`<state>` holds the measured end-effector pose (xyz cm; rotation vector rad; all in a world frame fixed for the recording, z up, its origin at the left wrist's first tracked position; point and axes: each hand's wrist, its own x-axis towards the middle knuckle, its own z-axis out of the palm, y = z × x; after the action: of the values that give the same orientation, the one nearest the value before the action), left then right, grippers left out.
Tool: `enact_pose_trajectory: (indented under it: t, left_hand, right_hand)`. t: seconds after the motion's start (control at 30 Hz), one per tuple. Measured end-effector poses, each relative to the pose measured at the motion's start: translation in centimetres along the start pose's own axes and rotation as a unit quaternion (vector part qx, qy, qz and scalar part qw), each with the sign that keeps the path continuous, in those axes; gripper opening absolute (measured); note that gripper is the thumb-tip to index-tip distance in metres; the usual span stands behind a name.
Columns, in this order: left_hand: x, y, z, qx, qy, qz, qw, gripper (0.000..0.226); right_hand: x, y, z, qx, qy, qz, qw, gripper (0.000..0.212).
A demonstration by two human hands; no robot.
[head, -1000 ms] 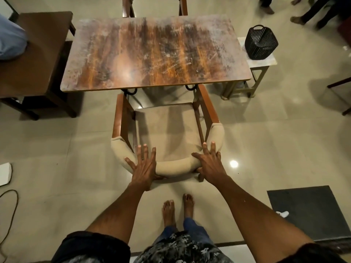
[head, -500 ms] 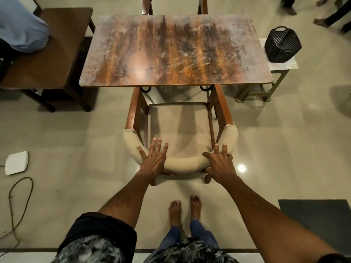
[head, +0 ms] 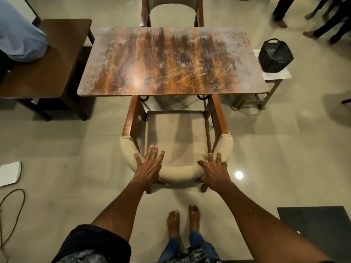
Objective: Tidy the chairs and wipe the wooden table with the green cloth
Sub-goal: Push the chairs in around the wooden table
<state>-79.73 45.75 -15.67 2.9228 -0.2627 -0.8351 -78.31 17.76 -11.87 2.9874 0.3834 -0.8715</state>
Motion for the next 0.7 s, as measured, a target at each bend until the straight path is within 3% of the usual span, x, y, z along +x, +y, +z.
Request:
enact_pose_trajectory:
  t: [0.13,0.23,0.43,0.7]
  left_hand:
    - [0.4,0.2,-2.7,-0.023,-0.029,0.052,0.998,0.144]
    - [1.4,1.5,-7.0,-0.051,0.008,0.071,0.996,0.143]
    - [5.1,6.1,-16.9,-0.056,0.142,0.083,0.985,0.115]
    - [10.5,14.2,-22.9,-0.034,0.158,0.109,0.981,0.093]
  right_hand:
    - [0.0,1.8,-3.6,0.07,-0.032,-0.04,0.996,0.076]
    - [0.4,3.1,-7.4,0.099,0.046,-0.019,0.994,0.076]
    - [0.7,6.5,-15.4,0.073,0.177,0.006,0.981,0.062]
    - [1.1,15.7,-19.3,0.062,0.306,0.034,0.949,0.051]
